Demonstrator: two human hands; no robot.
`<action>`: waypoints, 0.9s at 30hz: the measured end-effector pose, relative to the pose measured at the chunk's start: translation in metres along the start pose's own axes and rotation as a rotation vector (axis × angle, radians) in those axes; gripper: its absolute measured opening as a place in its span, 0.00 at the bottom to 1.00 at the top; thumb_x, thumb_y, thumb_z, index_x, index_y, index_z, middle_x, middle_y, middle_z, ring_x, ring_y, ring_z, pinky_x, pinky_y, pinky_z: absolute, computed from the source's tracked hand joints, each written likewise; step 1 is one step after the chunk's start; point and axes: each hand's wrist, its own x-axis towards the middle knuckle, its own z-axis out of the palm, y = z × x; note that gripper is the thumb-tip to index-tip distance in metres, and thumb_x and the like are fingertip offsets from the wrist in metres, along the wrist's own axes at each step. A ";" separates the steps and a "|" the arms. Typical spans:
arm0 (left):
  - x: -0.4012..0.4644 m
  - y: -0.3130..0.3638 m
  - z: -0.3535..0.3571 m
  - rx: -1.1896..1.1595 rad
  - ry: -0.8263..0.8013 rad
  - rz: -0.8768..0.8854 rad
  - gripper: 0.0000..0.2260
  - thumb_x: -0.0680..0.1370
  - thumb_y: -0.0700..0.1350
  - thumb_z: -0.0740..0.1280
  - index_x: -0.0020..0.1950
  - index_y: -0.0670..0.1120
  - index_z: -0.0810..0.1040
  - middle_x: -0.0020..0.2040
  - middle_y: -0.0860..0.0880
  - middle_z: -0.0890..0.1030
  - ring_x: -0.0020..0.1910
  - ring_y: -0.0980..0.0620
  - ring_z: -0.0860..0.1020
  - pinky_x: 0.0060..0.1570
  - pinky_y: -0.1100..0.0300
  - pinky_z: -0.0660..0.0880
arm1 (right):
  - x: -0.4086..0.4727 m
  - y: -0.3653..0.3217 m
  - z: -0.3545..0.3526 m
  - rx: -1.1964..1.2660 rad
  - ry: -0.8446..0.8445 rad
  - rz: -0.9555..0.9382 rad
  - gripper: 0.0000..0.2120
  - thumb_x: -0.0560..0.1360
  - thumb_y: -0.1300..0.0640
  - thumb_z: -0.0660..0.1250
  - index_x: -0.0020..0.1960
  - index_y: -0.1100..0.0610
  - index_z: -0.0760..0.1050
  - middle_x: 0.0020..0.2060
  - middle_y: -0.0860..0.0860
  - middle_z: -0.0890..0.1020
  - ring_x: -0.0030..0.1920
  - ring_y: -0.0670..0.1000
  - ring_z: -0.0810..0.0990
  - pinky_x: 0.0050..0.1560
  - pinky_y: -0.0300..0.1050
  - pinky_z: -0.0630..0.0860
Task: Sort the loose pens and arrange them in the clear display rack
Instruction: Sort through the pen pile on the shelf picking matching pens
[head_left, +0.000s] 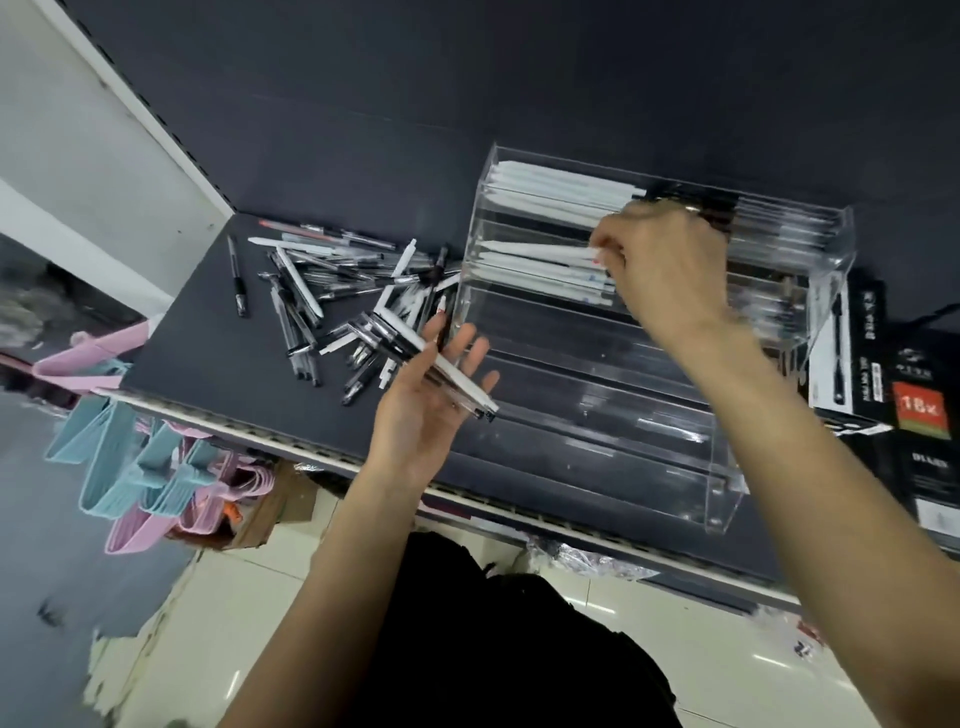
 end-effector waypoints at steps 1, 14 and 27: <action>0.001 0.000 0.001 0.000 -0.004 0.002 0.12 0.83 0.44 0.54 0.61 0.50 0.74 0.51 0.50 0.83 0.51 0.52 0.82 0.54 0.50 0.78 | 0.003 -0.001 0.005 -0.021 -0.018 -0.014 0.07 0.77 0.60 0.64 0.51 0.55 0.80 0.48 0.53 0.81 0.51 0.58 0.78 0.38 0.45 0.67; 0.003 -0.006 0.012 0.188 -0.004 0.025 0.14 0.83 0.46 0.53 0.67 0.49 0.71 0.59 0.52 0.81 0.55 0.52 0.81 0.51 0.60 0.77 | 0.011 -0.003 0.034 -0.292 -0.093 -0.083 0.06 0.71 0.66 0.70 0.44 0.56 0.81 0.38 0.51 0.79 0.38 0.55 0.79 0.30 0.41 0.63; 0.000 -0.005 0.036 0.133 -0.103 0.122 0.15 0.83 0.47 0.52 0.67 0.48 0.70 0.64 0.50 0.78 0.59 0.53 0.79 0.54 0.59 0.77 | -0.049 -0.074 0.004 0.661 -0.295 0.063 0.08 0.71 0.47 0.71 0.47 0.49 0.80 0.39 0.42 0.83 0.40 0.39 0.81 0.46 0.42 0.79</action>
